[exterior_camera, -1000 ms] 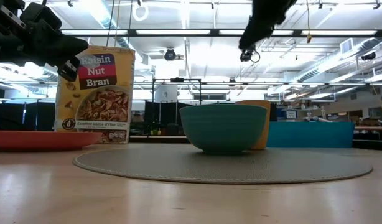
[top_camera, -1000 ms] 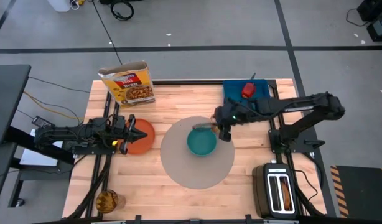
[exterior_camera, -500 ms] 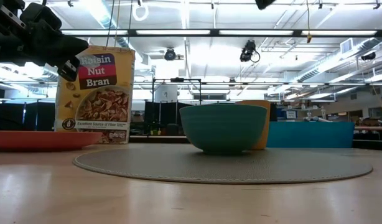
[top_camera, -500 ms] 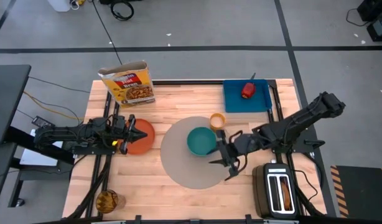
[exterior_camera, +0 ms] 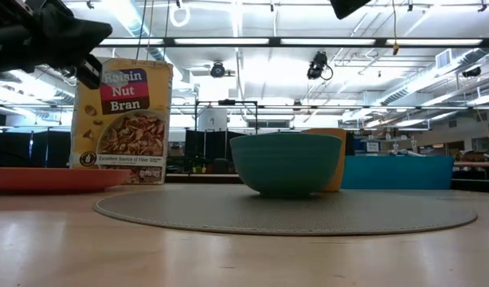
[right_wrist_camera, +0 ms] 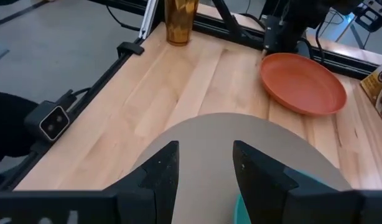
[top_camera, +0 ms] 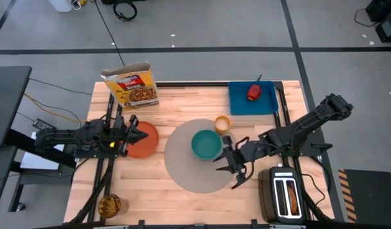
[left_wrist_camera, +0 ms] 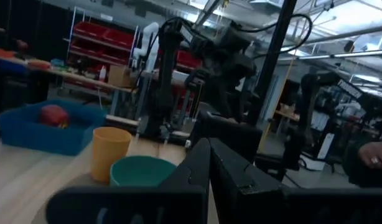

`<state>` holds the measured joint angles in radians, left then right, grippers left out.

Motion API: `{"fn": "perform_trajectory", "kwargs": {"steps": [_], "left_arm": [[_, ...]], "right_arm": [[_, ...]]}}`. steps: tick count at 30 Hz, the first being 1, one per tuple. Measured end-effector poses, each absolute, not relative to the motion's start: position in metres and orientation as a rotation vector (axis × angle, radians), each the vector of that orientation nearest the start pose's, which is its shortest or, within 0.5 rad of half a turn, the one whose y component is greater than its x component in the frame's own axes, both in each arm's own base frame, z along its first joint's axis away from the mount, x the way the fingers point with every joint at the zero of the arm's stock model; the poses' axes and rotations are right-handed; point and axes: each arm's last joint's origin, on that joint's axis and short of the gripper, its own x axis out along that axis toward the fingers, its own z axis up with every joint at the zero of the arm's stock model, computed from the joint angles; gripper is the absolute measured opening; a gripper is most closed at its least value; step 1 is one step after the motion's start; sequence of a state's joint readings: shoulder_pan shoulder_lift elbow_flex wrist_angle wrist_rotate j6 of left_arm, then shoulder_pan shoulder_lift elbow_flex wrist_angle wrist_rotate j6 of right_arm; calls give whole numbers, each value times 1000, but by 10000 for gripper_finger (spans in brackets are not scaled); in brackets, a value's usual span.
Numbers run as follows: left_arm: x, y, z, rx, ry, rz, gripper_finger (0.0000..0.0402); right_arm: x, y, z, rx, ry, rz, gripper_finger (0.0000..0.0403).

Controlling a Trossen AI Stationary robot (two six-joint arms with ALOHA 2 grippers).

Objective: Arrange a breakfast setting
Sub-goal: Put the spoon on the mat to the right of the bowl

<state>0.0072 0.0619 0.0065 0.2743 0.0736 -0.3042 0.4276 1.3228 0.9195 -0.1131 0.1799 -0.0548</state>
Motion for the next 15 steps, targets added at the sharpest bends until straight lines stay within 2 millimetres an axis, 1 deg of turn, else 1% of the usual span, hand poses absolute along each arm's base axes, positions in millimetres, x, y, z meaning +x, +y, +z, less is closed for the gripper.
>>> {"fn": "perform_trajectory", "kwargs": {"steps": [2, 4, 6, 8, 11, 13, 15], "left_arm": [[98, -3, 189, -275, -221, -157, 11], [96, -6, 195, -231, -272, -278, 11], [94, -11, 202, -213, -331, -390, 11], [93, -16, 208, -186, -382, -458, 11], [99, -24, 211, -159, -334, -502, 11], [105, -31, 220, -165, -305, -501, 11], [112, -40, 226, -182, -241, -503, 11]], "right_arm": [[265, 113, 271, -206, 483, 250, 159], [267, 112, 274, -200, 457, 234, 159], [269, 111, 278, -199, 414, 181, 159], [270, 110, 281, -209, 375, 125, 159], [272, 109, 284, -216, 340, 82, 159], [272, 109, 285, -205, 336, 76, 159], [272, 109, 285, -190, 334, 65, 159]]}}
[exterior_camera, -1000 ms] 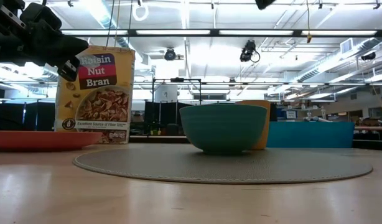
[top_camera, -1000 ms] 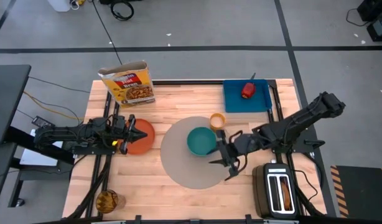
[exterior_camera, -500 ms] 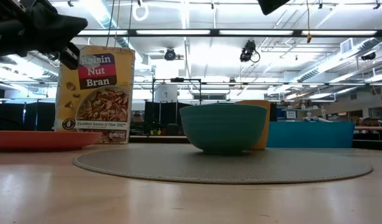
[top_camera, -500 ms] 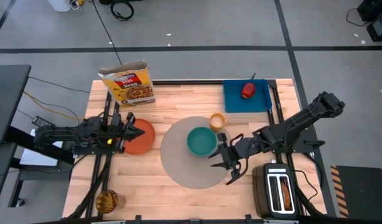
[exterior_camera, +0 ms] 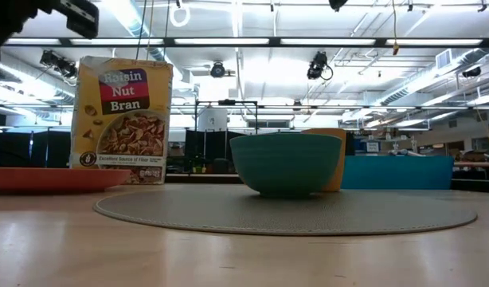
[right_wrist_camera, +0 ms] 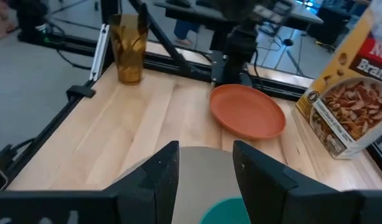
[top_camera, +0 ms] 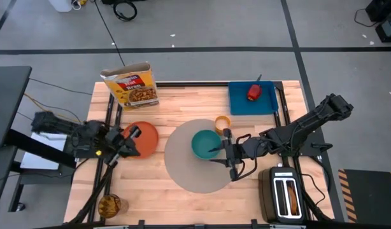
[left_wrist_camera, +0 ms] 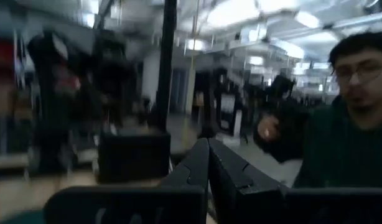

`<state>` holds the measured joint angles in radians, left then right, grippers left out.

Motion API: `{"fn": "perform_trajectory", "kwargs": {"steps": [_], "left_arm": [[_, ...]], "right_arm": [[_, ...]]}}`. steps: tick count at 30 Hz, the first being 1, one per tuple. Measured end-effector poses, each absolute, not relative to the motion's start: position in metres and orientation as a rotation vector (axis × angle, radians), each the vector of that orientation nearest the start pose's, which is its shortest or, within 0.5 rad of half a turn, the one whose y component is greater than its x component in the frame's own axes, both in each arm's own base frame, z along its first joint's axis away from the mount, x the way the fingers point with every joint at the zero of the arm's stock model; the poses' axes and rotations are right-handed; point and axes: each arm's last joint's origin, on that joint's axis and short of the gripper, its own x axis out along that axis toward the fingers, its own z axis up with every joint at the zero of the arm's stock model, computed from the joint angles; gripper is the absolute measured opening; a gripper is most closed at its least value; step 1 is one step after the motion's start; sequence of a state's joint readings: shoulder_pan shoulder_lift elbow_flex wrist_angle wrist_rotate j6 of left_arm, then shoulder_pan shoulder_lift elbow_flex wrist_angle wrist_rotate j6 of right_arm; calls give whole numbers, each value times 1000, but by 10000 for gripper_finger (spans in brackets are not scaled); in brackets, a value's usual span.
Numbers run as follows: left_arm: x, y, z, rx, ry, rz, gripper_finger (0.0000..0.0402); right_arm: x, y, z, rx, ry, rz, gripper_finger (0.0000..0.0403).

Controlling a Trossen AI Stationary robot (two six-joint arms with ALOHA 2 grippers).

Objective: Arrange a breakfast setting
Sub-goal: Put the spoon on the mat to the right of the bowl

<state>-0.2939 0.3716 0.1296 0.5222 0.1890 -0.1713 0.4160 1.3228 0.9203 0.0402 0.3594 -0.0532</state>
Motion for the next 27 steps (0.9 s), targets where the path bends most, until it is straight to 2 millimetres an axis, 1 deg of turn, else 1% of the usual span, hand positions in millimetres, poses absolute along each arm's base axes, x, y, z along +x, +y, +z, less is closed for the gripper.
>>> {"fn": "perform_trajectory", "kwargs": {"steps": [2, 5, 9, 13, 18, 21, 24, 27], "left_arm": [[119, -50, 235, -193, -181, -519, 11], [126, -66, 255, -197, -79, -537, 11], [130, -88, 278, -196, 188, -482, 11], [124, -107, 304, -235, 360, -485, 11], [113, -128, 325, -368, 566, -509, 11], [109, -142, 337, -438, 670, -484, 11], [106, -158, 357, -486, 759, -472, 11], [107, -177, 375, -487, 859, -427, 8]], "right_arm": [[272, 109, 286, -181, 329, 57, 159], [271, 112, 287, -173, 318, 63, 159], [269, 117, 284, -141, 277, 73, 159], [267, 120, 280, -129, 256, 84, 159], [266, 118, 274, -116, 256, 36, 159], [265, 116, 269, -132, 261, -11, 159], [267, 111, 270, -147, 243, -39, 159], [270, 105, 273, -148, 208, -61, 159]]}}
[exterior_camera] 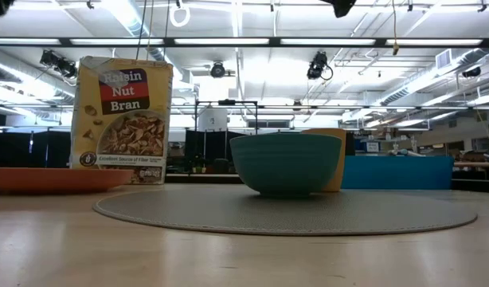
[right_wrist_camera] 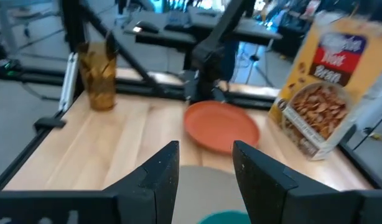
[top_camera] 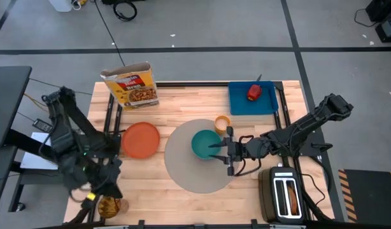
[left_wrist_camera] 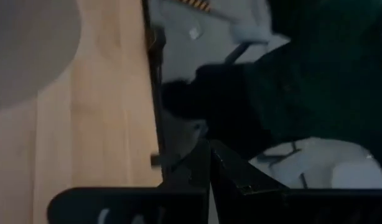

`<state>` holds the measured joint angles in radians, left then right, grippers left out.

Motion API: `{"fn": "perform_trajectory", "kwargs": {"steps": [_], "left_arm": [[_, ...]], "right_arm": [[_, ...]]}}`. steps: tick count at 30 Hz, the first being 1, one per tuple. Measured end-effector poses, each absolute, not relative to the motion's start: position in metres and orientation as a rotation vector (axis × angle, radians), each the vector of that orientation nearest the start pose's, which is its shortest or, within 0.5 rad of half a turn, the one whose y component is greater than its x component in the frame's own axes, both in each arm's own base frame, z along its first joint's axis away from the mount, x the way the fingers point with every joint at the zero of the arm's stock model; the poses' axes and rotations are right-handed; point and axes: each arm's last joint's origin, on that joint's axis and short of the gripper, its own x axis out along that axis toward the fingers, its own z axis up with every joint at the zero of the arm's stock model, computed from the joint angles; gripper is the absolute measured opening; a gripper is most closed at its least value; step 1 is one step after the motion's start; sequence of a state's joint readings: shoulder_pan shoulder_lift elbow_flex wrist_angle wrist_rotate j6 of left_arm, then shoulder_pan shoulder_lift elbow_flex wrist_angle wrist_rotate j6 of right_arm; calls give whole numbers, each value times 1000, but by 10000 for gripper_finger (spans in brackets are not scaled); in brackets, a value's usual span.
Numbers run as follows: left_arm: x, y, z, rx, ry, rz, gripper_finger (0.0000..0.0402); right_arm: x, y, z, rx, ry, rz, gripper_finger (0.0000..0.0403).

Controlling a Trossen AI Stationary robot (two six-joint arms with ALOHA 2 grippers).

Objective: Arrange a breakfast setting
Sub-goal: Put the spoon on the mat to the right of the bowl

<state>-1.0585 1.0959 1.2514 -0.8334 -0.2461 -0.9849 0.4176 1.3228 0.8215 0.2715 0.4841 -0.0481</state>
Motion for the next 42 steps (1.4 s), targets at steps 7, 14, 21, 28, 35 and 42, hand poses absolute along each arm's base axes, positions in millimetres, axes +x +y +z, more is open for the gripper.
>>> {"fn": "perform_trajectory", "kwargs": {"steps": [7, 14, 21, 28, 35, 42], "left_arm": [[108, -210, 384, -434, 1192, -166, 8], [109, -223, 367, -375, 1319, 27, 30], [106, -231, 355, -309, 1339, 34, 90], [104, -235, 354, -228, 1332, -46, 156], [103, -242, 346, -98, 1321, -65, 162], [106, -249, 333, -5, 1362, -35, 162]], "right_arm": [[277, 91, 279, -205, 157, -103, 159], [282, 78, 282, -217, 129, -124, 159], [283, 73, 282, -230, 131, -102, 159], [285, 68, 283, -223, 125, -107, 160], [285, 68, 283, -218, 125, -107, 160], [285, 69, 283, -216, 122, -85, 160]]}}
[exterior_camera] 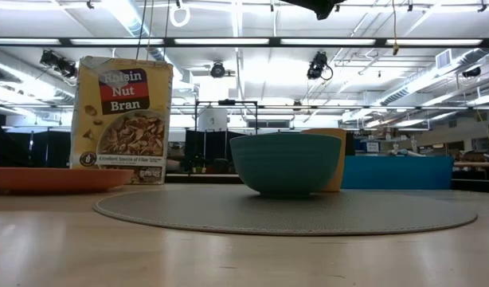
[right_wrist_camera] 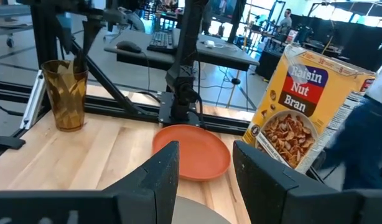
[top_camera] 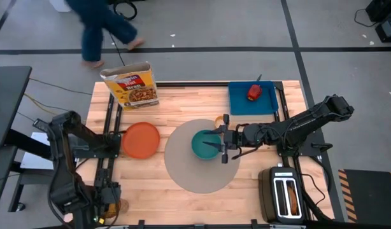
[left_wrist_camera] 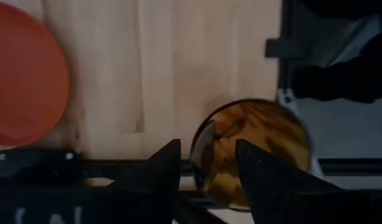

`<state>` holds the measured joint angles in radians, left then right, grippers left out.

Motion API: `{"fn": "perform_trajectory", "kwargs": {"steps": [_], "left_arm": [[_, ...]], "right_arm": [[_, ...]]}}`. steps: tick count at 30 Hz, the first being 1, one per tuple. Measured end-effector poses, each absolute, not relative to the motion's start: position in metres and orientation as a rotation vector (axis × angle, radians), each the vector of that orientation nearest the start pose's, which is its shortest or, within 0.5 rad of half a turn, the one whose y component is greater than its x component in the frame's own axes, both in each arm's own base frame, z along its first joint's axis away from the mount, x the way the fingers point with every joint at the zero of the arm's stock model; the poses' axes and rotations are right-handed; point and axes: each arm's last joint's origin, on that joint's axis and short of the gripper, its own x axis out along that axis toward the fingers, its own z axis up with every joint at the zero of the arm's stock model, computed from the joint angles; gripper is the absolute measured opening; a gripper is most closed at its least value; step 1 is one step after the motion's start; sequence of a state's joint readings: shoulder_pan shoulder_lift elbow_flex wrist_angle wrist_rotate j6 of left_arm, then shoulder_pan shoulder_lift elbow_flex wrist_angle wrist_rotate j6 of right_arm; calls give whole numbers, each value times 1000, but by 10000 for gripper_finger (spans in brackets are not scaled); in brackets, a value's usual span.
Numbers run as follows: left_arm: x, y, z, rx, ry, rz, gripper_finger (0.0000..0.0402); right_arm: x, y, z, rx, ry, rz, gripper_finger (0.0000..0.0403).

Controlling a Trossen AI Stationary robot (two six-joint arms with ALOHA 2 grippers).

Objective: Arrange a breakfast setting
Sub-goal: Put the spoon on the mat to the right of the bowl

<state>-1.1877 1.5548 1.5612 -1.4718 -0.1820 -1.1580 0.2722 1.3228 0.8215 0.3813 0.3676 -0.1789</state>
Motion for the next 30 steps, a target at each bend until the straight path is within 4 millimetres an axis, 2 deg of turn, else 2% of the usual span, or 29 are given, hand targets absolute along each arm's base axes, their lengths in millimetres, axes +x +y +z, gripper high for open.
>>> {"fn": "perform_trajectory", "kwargs": {"steps": [11, 30], "left_arm": [[112, -258, 321, 36, 1396, -16, 154], [112, -260, 318, 82, 1408, -30, 31]], "right_arm": [[285, 70, 283, -194, 120, -58, 160], [285, 70, 283, -193, 120, -59, 159]]}}
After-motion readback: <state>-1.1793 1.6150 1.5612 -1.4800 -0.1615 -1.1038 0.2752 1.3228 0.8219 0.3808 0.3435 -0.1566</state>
